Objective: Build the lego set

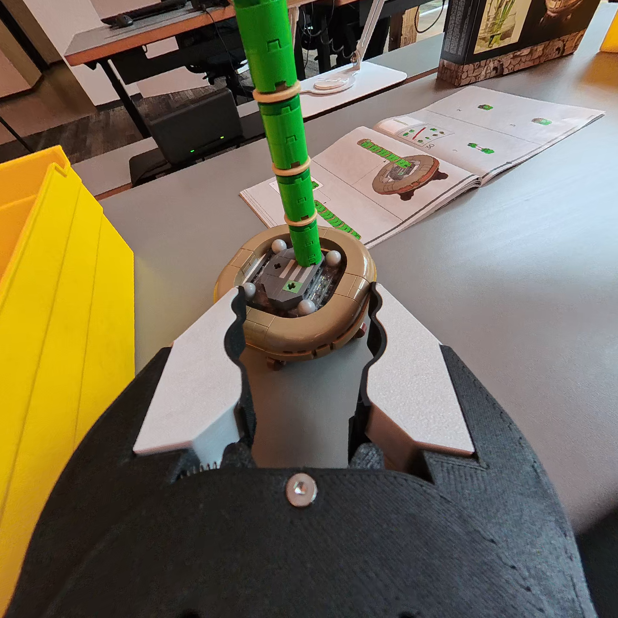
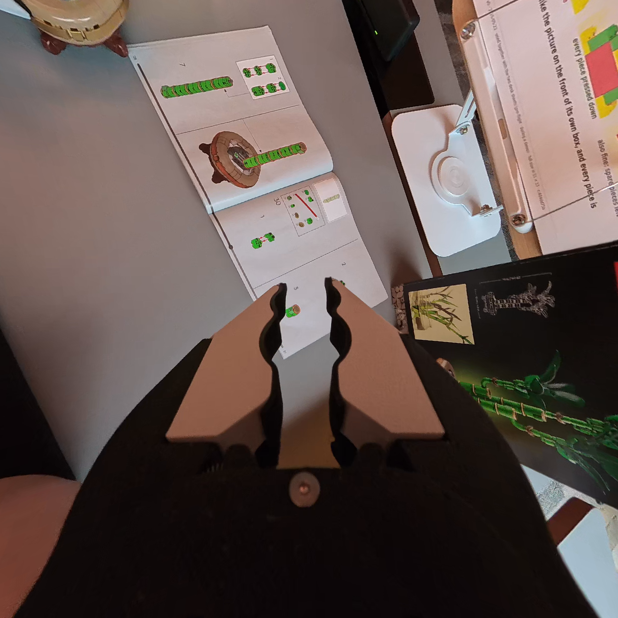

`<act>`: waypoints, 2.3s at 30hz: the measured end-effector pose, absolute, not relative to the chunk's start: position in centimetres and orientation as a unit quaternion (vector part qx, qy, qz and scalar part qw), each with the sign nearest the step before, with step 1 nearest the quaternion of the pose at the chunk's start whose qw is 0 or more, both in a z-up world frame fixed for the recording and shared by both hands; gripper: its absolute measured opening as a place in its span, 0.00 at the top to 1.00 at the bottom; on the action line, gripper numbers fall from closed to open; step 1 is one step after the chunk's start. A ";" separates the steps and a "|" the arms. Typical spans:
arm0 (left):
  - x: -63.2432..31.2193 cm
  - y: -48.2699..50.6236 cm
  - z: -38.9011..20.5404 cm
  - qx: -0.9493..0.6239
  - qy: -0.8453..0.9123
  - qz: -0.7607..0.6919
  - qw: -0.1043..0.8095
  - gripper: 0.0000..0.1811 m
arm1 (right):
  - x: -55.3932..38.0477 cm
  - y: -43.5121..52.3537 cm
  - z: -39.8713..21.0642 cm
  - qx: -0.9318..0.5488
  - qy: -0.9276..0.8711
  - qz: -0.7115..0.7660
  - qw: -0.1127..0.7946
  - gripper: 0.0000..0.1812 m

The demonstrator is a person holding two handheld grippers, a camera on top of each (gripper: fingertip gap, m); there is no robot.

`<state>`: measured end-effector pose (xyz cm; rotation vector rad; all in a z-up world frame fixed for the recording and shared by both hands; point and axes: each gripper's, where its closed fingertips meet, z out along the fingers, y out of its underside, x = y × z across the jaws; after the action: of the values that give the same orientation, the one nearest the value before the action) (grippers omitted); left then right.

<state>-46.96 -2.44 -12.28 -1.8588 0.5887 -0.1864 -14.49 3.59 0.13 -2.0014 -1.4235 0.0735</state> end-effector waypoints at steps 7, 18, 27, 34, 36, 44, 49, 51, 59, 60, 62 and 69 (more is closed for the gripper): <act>-47.0 -2.5 -12.2 -0.783 0.253 -0.064 0.564 0.60 | -15.4 3.7 -0.8 -0.766 -0.556 0.037 0.320 0.86; -46.5 -2.5 -12.1 -0.773 0.271 -0.042 0.572 0.57 | -17.0 3.8 -1.1 -0.754 -0.570 0.051 0.323 0.85; -45.9 -2.8 -11.0 -0.759 0.256 -0.091 0.592 0.49 | -19.1 3.7 -1.3 -0.733 -0.594 0.047 0.328 0.84; -46.5 -2.8 -9.6 -0.744 0.216 -0.149 0.615 0.46 | -23.0 5.2 -1.9 -0.697 -0.617 0.037 0.362 0.83; -46.2 -2.8 -9.7 -0.743 0.222 -0.151 0.613 0.46 | -24.6 6.0 -2.0 -0.676 -0.625 0.036 0.390 0.83; -45.1 -3.1 -9.9 -0.735 0.262 -0.133 0.611 0.46 | -28.9 8.3 -3.8 -0.601 -0.647 0.021 0.469 0.83; -45.4 -3.0 -9.6 -0.732 0.252 -0.136 0.618 0.46 | -31.8 7.4 -2.9 -0.542 -0.649 0.034 0.533 0.83; -45.5 -3.0 -9.4 -0.730 0.248 -0.138 0.622 0.46 | -32.9 7.0 -2.8 -0.519 -0.651 0.023 0.554 0.83; -46.0 -3.0 -8.6 -0.720 0.234 -0.134 0.640 0.49 | -35.5 5.2 -4.2 -0.486 -0.673 -0.002 0.558 0.82; -46.0 -3.1 -8.5 -0.718 0.235 -0.132 0.642 0.49 | -35.6 5.1 -4.1 -0.488 -0.671 0.008 0.558 0.82; -46.1 -3.1 -8.4 -0.715 0.237 -0.126 0.645 0.50 | -35.7 4.9 -3.7 -0.492 -0.662 0.030 0.564 0.81; -45.8 -3.3 -8.3 -0.706 0.253 -0.109 0.652 0.58 | -34.8 5.8 -2.6 -0.511 -0.626 0.066 0.586 0.80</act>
<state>-45.82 -3.30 -8.27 -1.6038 0.5744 -0.2481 -34.78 5.82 -2.63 -1.1906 -1.4589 0.1543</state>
